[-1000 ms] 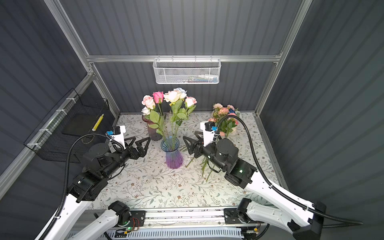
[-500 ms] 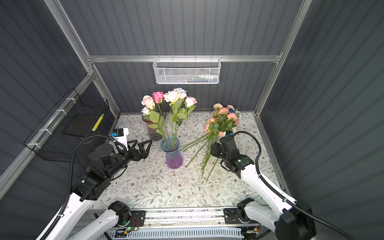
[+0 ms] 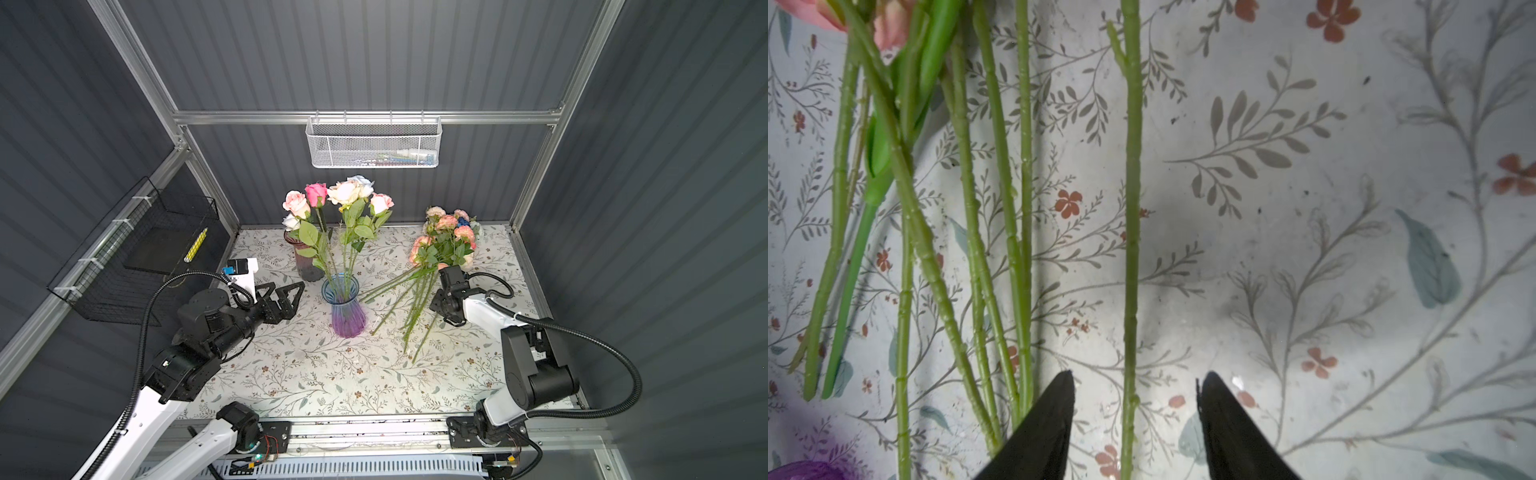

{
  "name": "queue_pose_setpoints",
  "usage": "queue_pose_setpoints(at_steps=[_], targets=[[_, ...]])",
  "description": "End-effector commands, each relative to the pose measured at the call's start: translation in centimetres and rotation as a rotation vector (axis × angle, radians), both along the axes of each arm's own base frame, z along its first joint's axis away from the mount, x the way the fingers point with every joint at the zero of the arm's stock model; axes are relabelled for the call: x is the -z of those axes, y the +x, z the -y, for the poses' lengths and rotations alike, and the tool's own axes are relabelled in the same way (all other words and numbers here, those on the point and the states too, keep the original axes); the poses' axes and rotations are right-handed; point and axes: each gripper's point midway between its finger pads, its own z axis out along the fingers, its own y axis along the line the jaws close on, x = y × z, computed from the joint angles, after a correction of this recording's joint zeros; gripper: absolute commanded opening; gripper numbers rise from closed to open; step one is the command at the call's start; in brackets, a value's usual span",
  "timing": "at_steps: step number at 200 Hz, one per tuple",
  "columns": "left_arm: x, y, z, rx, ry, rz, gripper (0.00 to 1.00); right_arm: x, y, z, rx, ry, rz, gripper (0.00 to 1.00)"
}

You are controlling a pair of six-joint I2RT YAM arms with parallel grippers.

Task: Arrange the flowers into the vase
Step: 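Move the right gripper to the flower pile and grasp a stem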

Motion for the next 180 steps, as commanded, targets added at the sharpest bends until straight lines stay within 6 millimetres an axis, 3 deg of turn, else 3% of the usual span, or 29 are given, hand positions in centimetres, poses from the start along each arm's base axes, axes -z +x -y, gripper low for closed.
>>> queue_pose_setpoints(at_steps=[1,33,99,146,180], targets=[[-0.3,-0.6,-0.2,0.004,-0.015,-0.005,1.00,0.0,1.3,-0.4,-0.010,0.027,0.012,0.46],[-0.4,-0.5,-0.1,0.008,-0.019,-0.004,1.00,1.1,1.8,-0.7,-0.017,0.036,-0.019,0.38],[-0.4,-0.6,0.1,0.020,-0.023,-0.008,1.00,0.8,1.6,-1.2,-0.053,0.065,0.005,0.00],[-1.3,-0.8,0.5,0.048,-0.027,0.009,1.00,-2.0,0.8,-0.6,-0.056,0.056,0.093,0.00],[-2.0,-1.0,1.2,0.090,-0.038,0.021,1.00,-5.3,-0.1,0.1,-0.043,0.046,0.178,0.00]])
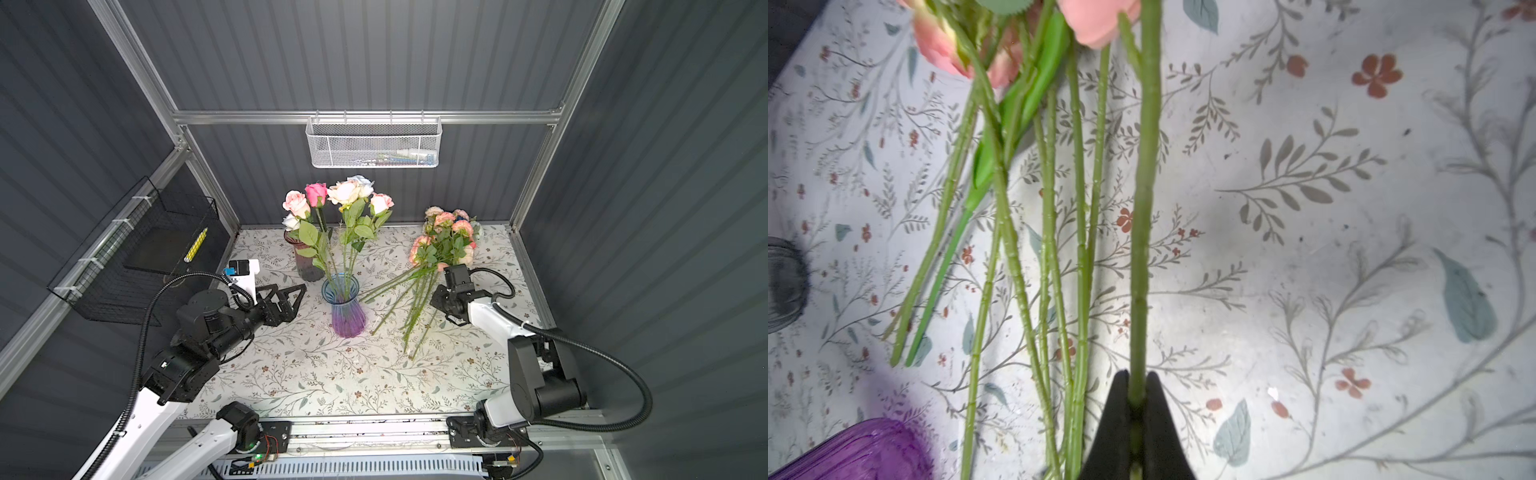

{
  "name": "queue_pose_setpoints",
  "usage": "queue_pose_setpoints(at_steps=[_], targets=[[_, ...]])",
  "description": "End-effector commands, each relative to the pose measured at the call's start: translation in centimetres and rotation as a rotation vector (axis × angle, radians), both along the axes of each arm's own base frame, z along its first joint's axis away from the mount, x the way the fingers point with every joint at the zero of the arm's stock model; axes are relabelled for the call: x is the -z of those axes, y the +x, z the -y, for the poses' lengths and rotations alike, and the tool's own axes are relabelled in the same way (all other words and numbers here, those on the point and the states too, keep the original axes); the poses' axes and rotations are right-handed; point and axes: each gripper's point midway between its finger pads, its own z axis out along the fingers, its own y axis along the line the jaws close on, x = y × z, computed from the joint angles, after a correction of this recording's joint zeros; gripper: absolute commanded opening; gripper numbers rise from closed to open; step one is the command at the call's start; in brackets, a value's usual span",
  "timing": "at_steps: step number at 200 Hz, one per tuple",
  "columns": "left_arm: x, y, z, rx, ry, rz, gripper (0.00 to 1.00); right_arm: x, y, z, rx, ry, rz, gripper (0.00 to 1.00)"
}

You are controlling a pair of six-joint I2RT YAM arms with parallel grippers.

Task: Arrange the flowers into the vase
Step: 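Lift a coral multi-bloom rose upright with the right gripper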

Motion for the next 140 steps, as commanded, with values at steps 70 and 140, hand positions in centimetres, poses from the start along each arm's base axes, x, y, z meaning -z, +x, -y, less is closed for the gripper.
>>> queue_pose_setpoints(at_steps=[70,140], targets=[[-4.2,-1.0,0.8,0.077,-0.035,0.088,1.00,-12.7,-3.2,3.3,0.088,-0.034,0.348,0.00],[-8.8,-3.8,3.4,0.303,-0.056,0.219,1.00,-26.8,-7.2,-1.0,-0.194,0.164,0.816,0.00]])
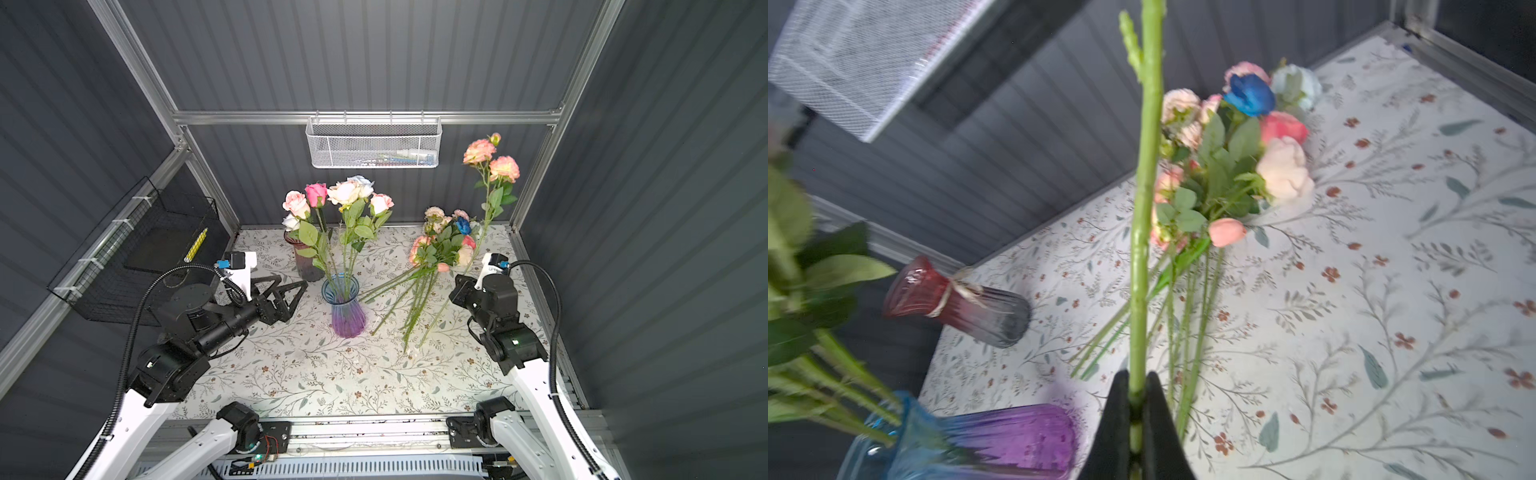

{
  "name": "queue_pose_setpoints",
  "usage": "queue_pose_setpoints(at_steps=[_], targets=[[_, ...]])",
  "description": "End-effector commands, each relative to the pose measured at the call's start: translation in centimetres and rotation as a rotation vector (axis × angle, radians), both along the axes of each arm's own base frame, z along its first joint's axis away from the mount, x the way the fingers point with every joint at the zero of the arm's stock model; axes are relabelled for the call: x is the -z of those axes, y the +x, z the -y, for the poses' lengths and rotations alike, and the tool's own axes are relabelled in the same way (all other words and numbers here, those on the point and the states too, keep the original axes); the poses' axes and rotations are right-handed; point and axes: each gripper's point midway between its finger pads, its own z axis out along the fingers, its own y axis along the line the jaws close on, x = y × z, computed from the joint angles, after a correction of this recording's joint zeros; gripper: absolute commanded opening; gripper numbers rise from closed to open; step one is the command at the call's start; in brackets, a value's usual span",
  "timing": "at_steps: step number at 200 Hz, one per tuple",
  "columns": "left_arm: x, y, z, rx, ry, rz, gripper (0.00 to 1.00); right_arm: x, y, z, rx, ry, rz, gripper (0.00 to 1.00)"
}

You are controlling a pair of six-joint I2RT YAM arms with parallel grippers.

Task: Arrange the flowers into the vase
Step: 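Lift a coral multi-bloom rose upright with the right gripper, then bring the coral rose to the left gripper while the left gripper grasps its stem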

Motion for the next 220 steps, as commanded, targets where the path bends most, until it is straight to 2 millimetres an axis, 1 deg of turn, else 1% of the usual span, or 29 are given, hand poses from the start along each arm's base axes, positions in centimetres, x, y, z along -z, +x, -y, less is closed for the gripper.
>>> queue_pose_setpoints(at_steps=[1,13,15,20,32,53,75,87,104,120,137,155,180,220], targets=[[-3.9,-2.0,1.5,0.148,-0.020,0.122,1.00,-6.8,-1.7,-2.7,-0.178,0.031,0.225,0.00],[-4.8,-2.8,2.3,0.217,-0.031,0.144,0.99,-9.0,-2.8,-4.1,-0.260,0.035,0.288,0.00],[-4.9,-2.9,2.5,0.228,-0.033,0.147,1.00,-9.1,-2.9,-4.3,-0.266,0.034,0.291,0.00],[-5.3,-3.1,2.8,0.249,-0.039,0.155,1.00,-10.1,-3.5,-5.1,-0.308,0.025,0.319,0.00],[-6.2,-3.3,3.5,0.297,-0.052,0.170,1.00,-11.7,-4.6,-7.0,-0.386,-0.006,0.357,0.00],[-7.6,-3.3,4.8,0.374,-0.078,0.187,0.99,-13.6,-6.4,-10.7,-0.525,-0.038,0.399,0.00],[-9.3,-3.6,5.9,0.447,-0.122,0.223,0.98,-14.9,-8.0,-14.2,-0.655,-0.024,0.422,0.00],[-10.4,-4.1,6.4,0.500,-0.157,0.247,0.97,-15.1,-8.5,-16.0,-0.708,-0.026,0.416,0.00],[-11.5,-4.7,7.1,0.575,-0.199,0.262,0.97,-15.2,-9.1,-18.3,-0.770,-0.026,0.411,0.00],[-11.9,-5.0,7.8,0.637,-0.233,0.257,0.97,-15.1,-9.5,-20.1,-0.819,-0.030,0.400,0.00],[-12.1,-5.1,8.2,0.676,-0.251,0.250,0.93,-15.0,-10.0,-21.7,-0.860,-0.043,0.397,0.00],[-12.3,-5.0,8.3,0.682,-0.255,0.251,0.91,-14.9,-10.6,-23.1,-0.900,-0.057,0.396,0.00],[-12.3,-4.8,8.4,0.681,-0.257,0.245,0.84,-14.6,-11.5,-24.7,-0.955,-0.083,0.396,0.00],[-12.1,-4.3,8.6,0.670,-0.247,0.238,0.73,-13.8,-13.1,-26.2,-1.027,-0.122,0.413,0.00]])
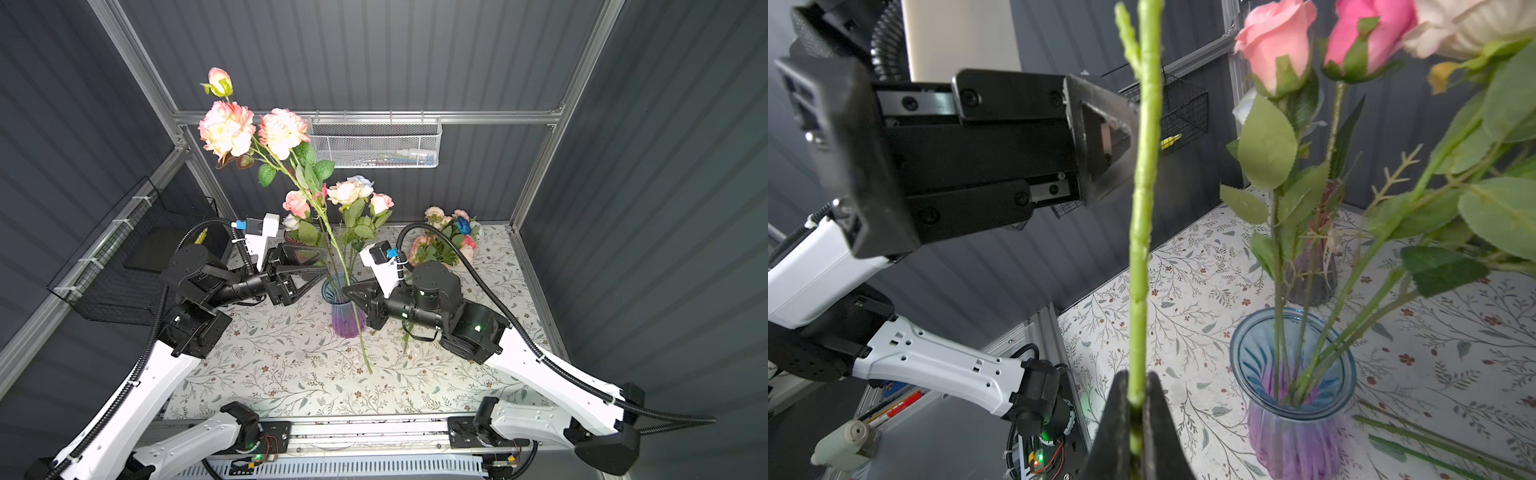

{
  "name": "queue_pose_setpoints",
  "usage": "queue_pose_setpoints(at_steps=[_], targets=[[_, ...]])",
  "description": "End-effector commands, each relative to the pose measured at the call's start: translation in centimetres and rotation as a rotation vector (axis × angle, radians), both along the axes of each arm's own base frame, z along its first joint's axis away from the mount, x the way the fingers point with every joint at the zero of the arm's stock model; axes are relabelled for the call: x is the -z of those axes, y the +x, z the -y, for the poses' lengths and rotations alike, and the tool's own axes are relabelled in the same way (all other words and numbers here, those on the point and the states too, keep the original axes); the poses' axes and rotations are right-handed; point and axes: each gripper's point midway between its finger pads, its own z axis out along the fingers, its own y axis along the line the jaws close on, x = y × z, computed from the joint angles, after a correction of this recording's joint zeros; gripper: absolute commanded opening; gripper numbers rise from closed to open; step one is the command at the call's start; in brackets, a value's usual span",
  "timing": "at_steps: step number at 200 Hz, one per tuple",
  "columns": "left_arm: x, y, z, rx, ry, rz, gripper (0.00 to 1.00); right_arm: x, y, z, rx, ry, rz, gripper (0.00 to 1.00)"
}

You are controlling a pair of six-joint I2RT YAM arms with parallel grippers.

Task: Arrange the flowers into the vase
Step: 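Bring the coral rose to the left gripper while the left gripper grasps its stem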

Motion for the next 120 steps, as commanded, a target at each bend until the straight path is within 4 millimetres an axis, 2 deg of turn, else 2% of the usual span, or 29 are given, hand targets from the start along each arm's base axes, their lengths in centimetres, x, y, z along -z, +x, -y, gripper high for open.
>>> queue_pose_setpoints(at_steps=[1,46,89,97,99,114,120], targets=[[-1.7,-0.6,-0.2,0.018,-0.022,0.044,0.73,-1.4,-1.0,-0.4,-0.036,0.007,0.069,0.00],[-2.1,-0.6,-0.1,0.019,-0.026,0.056,0.53,-0.3,-2.2,-1.3,-0.093,-0.048,0.081,0.00],[-2.5,-0.2,-0.2,-0.012,-0.002,0.082,0.08,0.7,-2.0,-1.1,-0.076,-0.079,0.069,0.00],[-2.7,-0.1,-0.3,-0.023,0.006,0.092,0.01,1.0,-1.7,-1.1,-0.062,-0.085,0.063,0.09],[-2.8,-0.1,-0.3,-0.026,0.007,0.096,0.00,1.0,-1.7,-1.0,-0.058,-0.086,0.063,0.13],[-3.2,0.3,-0.5,-0.057,0.025,0.121,0.00,1.1,-1.3,-0.3,-0.019,-0.092,0.070,0.37],[-3.4,0.4,-0.6,-0.074,0.036,0.140,0.00,1.1,-1.1,0.0,-0.002,-0.094,0.073,0.40]])
